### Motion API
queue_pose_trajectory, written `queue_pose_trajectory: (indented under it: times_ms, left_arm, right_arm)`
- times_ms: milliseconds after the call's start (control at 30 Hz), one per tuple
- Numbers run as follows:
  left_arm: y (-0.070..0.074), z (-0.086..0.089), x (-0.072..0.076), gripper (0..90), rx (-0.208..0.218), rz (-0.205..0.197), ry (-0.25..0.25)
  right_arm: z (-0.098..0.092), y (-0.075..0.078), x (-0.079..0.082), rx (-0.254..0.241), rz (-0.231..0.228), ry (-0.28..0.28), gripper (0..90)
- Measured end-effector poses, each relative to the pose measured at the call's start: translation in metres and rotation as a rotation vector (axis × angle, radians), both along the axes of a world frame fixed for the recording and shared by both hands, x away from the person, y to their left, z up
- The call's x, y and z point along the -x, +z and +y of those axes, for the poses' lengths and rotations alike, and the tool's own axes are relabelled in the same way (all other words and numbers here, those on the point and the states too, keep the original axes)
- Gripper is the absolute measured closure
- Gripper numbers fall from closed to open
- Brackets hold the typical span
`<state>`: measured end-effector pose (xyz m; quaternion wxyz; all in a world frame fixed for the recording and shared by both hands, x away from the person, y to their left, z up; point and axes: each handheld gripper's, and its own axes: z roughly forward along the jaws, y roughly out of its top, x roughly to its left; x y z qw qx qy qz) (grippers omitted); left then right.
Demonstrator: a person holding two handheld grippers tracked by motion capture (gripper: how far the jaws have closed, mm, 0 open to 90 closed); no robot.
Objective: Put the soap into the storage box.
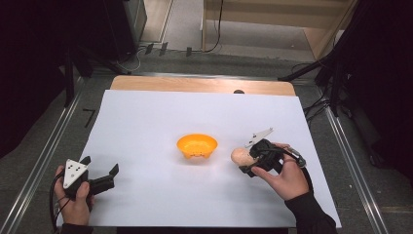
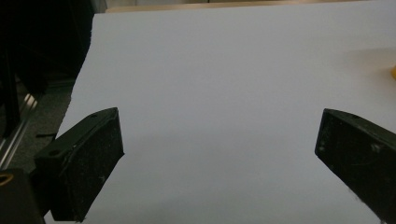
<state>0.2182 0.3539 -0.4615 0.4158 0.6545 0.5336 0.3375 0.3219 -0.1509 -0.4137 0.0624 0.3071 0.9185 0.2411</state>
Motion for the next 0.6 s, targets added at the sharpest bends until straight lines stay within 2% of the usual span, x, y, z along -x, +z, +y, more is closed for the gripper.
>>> queue_pose_trajectory:
  times_ms: [333,600]
  left_arm:
    - [0.0,0.0,0.0,1.2,0.002,0.0,-0.002]
    - [0.0,0.0,0.0,1.2,0.007,-0.001,-0.001]
  right_arm:
    - [0.011,0.005,-0.006,0.012,0.002,0.032,32.8]
    - [0.02,0.012,-0.01,0.013,-0.021,0.06,32.8]
